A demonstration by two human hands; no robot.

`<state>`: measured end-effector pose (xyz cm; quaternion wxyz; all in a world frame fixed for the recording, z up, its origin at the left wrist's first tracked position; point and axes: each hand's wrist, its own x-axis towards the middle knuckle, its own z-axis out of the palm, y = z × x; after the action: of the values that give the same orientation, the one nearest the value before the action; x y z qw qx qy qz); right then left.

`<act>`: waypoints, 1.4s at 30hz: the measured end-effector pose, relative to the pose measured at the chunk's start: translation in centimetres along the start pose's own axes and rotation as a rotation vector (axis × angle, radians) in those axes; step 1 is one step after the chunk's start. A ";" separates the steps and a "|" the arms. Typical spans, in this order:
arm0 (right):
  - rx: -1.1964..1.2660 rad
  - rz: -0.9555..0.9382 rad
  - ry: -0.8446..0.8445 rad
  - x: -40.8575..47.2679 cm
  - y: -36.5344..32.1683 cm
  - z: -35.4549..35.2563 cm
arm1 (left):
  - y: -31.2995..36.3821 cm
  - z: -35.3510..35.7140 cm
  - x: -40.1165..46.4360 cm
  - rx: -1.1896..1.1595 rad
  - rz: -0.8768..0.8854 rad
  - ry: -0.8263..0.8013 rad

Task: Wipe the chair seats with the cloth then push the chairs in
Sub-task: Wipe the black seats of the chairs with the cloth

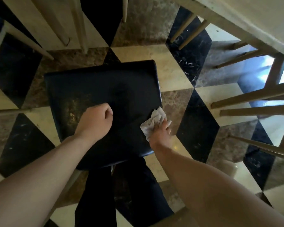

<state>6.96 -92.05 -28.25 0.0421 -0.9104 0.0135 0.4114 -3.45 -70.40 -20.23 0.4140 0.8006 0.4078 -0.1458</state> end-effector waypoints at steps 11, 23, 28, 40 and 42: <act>-0.045 -0.030 0.199 1.6 -0.3 0.3 | -0.7 3.0 -0.8 0.403 0.073 -0.352; -0.299 0.072 0.182 -2.3 -0.3 5.3 | -3.4 2.7 -3.7 0.443 0.069 -0.422; 0.168 0.353 0.116 -6.5 -2.5 9.5 | -5.1 1.3 -3.6 0.441 0.061 -0.403; 0.652 0.640 0.237 -5.4 -1.9 6.5 | -6.1 1.1 -3.9 0.363 0.055 -0.378; 0.597 0.620 0.293 -5.4 -3.2 6.5 | -6.0 1.1 -3.8 0.337 0.060 -0.372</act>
<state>-1.31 -88.36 -28.25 0.1754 -0.8598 0.4094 0.2496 -10.36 -71.34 -21.97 0.3466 0.8296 0.2704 -0.3442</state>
